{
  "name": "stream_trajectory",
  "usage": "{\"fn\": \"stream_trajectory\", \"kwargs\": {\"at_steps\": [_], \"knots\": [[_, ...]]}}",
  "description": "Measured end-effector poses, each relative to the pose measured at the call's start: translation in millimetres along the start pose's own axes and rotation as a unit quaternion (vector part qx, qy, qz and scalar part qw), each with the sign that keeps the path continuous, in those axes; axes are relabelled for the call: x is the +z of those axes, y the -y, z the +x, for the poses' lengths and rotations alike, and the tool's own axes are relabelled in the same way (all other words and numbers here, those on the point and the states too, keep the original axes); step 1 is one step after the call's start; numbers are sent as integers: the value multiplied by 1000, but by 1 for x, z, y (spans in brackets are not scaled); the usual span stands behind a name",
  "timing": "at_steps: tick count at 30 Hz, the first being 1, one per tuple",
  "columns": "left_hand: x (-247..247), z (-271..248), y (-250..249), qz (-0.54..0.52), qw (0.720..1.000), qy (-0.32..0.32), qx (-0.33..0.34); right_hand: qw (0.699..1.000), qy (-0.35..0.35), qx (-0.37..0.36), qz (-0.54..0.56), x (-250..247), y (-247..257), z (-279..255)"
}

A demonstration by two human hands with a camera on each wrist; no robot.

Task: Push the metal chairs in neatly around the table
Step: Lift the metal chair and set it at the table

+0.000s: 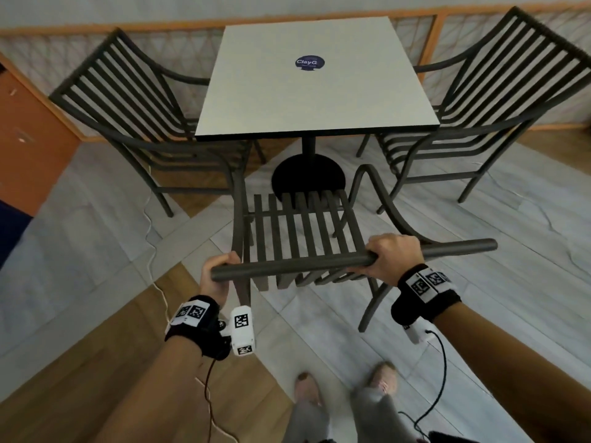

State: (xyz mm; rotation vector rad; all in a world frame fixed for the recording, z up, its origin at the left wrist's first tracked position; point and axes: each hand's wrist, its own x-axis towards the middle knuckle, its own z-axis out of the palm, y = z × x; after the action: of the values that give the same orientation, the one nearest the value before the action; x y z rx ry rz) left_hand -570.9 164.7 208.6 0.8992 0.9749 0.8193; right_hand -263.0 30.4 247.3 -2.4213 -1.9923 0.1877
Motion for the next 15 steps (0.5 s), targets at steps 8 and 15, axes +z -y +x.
{"fn": "stream_trajectory", "kwargs": {"at_steps": [8,15], "knots": [[-71,29,27,110,990,6,91,999,43,-7,-2,16,57,11],[-104,29,46,164,984,-69,15,996,82,9,-12,48,89,5]]}}
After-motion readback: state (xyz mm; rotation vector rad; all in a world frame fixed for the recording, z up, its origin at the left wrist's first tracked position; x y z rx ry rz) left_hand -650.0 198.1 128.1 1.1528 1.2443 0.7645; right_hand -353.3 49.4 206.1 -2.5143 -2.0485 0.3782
